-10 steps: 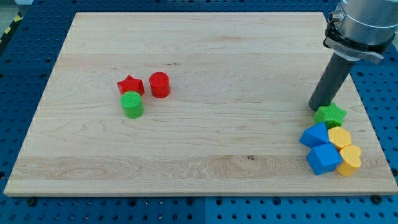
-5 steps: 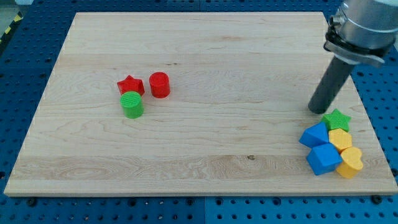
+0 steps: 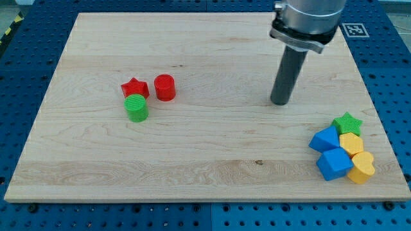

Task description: Move the arm to the bottom center of the board

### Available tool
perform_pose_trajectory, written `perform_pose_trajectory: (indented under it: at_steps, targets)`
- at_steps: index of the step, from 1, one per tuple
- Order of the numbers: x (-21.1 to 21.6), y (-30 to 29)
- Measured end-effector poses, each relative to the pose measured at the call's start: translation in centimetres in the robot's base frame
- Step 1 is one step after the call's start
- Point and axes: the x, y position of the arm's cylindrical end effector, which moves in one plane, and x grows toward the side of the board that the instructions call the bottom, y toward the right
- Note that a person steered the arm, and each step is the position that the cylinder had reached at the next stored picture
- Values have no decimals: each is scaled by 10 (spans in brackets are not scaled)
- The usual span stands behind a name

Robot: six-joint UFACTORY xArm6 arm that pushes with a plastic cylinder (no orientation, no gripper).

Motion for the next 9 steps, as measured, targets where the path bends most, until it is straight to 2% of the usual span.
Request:
perform_pose_trajectory:
  at_steps: [5, 9]
  targets:
    - [11, -76]
    - [24, -88]
